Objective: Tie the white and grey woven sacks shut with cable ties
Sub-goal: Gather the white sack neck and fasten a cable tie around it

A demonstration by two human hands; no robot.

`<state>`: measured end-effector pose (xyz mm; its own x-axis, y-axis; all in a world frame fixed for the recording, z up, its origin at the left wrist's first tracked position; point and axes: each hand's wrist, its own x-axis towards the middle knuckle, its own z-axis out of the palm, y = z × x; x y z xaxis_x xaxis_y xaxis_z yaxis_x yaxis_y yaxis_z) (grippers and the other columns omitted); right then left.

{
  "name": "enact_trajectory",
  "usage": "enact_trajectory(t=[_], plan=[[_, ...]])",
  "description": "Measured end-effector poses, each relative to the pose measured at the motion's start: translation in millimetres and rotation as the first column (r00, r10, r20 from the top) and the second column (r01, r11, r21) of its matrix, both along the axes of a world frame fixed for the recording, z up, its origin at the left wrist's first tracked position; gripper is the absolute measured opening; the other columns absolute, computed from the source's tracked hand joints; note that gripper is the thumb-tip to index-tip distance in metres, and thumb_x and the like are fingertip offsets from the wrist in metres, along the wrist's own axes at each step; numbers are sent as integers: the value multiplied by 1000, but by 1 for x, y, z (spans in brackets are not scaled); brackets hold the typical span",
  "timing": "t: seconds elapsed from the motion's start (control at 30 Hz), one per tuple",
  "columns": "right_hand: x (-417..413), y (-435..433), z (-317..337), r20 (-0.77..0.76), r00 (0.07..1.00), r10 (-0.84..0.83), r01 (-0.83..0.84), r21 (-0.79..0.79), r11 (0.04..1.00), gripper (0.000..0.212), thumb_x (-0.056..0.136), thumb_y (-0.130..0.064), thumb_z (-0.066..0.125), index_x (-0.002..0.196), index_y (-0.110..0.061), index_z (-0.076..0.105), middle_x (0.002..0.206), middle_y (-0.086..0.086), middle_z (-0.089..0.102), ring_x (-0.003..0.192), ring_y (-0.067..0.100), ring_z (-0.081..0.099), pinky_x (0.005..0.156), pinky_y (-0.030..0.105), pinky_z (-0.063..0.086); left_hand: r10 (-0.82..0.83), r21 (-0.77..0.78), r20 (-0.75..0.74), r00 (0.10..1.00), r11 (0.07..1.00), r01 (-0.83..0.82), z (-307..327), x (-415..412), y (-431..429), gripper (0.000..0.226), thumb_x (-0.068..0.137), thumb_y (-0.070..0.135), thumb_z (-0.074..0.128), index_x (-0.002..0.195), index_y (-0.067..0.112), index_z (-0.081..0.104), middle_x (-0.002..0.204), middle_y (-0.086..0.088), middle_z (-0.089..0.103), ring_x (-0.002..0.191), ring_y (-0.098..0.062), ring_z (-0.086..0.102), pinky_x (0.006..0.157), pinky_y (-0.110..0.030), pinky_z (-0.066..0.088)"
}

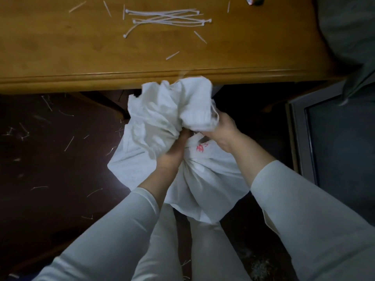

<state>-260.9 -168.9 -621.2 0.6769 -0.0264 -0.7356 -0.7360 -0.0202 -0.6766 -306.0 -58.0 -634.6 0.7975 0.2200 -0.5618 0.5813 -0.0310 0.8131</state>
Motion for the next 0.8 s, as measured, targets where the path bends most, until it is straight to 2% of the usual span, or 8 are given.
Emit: enact_trajectory(t=[0.1,0.17,0.27,0.37,0.5,0.6,0.7,0.8], plan=[[-11,5,-12,146,981,131,-110,-141,984,19,84,4,62,101,10,64,97,25,67,67,9,58,57,21,52,213,22,-24,977,977,-212,-4,3,12,46,77,34,74,116,14,59,120,4,61,118,-18,55,103,-32,44],[-18,9,-17,262,944,200,-150,-198,969,13,83,5,62,93,10,67,95,21,64,80,17,58,71,25,49,189,44,-181,965,982,-184,-14,8,14,64,71,50,73,117,7,60,118,-8,65,111,-28,60,99,-43,48],[-28,16,-21,268,919,290,-226,-247,942,13,85,0,62,94,6,68,87,16,65,75,20,57,62,16,46,59,150,-319,946,989,-11,-16,15,17,60,78,54,65,104,-1,63,98,-8,67,93,-24,63,83,-30,49],[-30,17,-21,251,927,280,-216,-256,942,14,87,-4,61,97,1,69,83,7,66,65,13,56,55,14,44,-69,178,-290,954,976,124,-23,21,24,57,80,49,64,104,-3,66,100,-13,69,101,-24,63,87,-31,49],[-30,18,-21,272,927,257,-167,-316,934,14,84,-8,66,95,-2,72,70,-5,61,50,0,52,56,18,44,-187,239,-326,927,932,273,-14,31,24,49,82,51,61,95,3,65,83,-6,60,85,-19,55,76,-29,49],[-33,24,-18,292,888,354,-174,-501,848,14,83,-17,67,93,-11,74,85,4,68,74,13,58,74,32,48,-211,150,-391,896,946,289,-10,41,23,47,83,49,62,96,4,61,77,-6,60,81,-21,58,61,-28,54],[-36,31,-11,232,770,595,-236,-763,602,19,87,-27,61,93,-16,75,96,4,69,103,21,53,85,32,39,-228,6,-500,836,964,266,-3,48,24,29,89,34,61,85,6,56,84,-7,61,74,-19,60,48,-22,52],[-39,34,-7,252,723,643,-273,-751,601,22,91,-24,56,99,-12,73,105,6,67,113,22,48,90,26,35,-254,-118,-549,796,967,227,-4,50,29,27,85,32,66,84,5,58,80,-5,64,66,-12,61,49,-24,53]])
